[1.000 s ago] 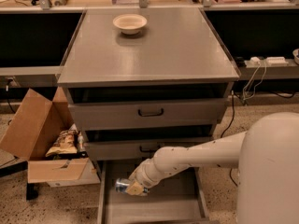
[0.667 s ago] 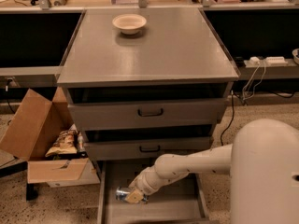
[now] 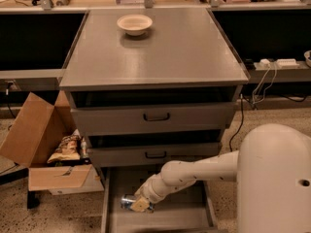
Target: Place redbull can into bottom drawer
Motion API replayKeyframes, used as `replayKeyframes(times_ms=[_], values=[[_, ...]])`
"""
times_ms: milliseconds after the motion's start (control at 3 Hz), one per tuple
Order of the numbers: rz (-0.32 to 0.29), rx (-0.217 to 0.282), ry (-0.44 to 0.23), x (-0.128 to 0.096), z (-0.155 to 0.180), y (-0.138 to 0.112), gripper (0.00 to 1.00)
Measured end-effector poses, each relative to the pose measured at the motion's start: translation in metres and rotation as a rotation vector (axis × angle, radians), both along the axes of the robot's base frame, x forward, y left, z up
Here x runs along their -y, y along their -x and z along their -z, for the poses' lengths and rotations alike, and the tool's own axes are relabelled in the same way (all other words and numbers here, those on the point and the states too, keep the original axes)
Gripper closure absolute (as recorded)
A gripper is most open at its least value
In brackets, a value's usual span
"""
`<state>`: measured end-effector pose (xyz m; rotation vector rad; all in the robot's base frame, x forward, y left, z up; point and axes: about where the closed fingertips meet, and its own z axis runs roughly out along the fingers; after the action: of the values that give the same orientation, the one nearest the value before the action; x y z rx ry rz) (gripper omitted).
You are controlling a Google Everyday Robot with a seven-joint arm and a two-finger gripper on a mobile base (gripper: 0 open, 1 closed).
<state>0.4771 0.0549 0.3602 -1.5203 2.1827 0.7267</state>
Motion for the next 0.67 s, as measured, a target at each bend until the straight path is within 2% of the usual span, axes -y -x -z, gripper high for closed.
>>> replayKeyframes(times_ms=[333, 667], values=[[0.027, -0.016, 0.009, 0.005, 0.047, -0.009, 1.0], [0.048, -0.035, -0.017, 0.008, 0.077, -0.016, 1.0]])
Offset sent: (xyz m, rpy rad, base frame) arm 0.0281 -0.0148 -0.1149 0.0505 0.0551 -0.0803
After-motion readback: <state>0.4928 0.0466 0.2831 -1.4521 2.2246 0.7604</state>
